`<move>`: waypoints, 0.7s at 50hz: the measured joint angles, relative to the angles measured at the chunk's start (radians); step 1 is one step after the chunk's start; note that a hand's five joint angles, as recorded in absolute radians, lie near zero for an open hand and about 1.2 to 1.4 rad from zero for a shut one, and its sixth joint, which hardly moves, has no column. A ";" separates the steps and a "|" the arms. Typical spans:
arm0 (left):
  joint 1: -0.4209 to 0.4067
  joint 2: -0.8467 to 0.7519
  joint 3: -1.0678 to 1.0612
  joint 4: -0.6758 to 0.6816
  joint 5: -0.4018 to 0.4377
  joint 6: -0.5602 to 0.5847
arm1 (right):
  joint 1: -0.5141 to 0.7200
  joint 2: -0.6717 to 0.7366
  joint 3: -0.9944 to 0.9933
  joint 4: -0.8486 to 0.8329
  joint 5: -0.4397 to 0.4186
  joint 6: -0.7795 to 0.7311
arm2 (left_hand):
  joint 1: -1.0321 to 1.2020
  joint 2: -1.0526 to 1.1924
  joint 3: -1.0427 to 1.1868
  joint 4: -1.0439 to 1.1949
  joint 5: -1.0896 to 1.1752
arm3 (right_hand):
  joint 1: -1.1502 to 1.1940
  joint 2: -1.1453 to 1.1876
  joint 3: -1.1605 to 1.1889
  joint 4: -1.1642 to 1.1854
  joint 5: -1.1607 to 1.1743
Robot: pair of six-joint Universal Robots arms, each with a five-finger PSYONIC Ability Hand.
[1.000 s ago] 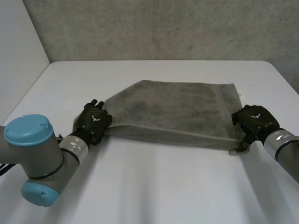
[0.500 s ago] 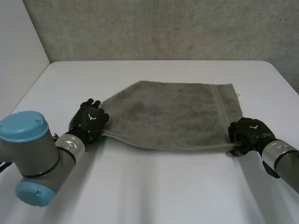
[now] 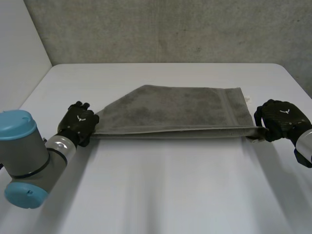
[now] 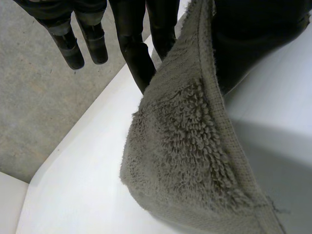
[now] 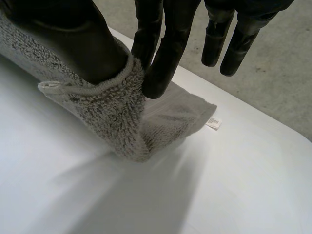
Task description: Fold the towel.
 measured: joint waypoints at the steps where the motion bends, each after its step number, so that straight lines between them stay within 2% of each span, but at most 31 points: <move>1: 0.000 0.000 0.000 0.000 0.000 -0.002 | 0.000 0.000 0.001 0.000 -0.002 -0.001 | 0.000 0.000 0.000 0.000 0.000 | 0.000 0.000 0.000 0.000 0.000; 15: -0.005 0.057 -0.029 -0.055 0.007 -0.009 | -0.012 0.001 0.003 0.009 0.001 -0.087 | 0.025 0.065 0.000 0.000 0.076 | 0.000 0.003 0.000 0.000 0.003; 25: -0.001 0.167 -0.056 -0.229 0.035 -0.009 | -0.031 -0.031 -0.002 0.161 -0.012 -0.183 | 0.030 0.074 0.000 0.000 0.089 | 0.000 0.003 0.000 0.000 0.007; 35: 0.038 0.330 -0.048 -0.453 0.118 -0.009 | -0.089 -0.175 -0.026 0.301 -0.066 -0.324 | 0.030 0.074 0.000 0.000 0.089 | 0.000 0.003 0.000 0.000 0.007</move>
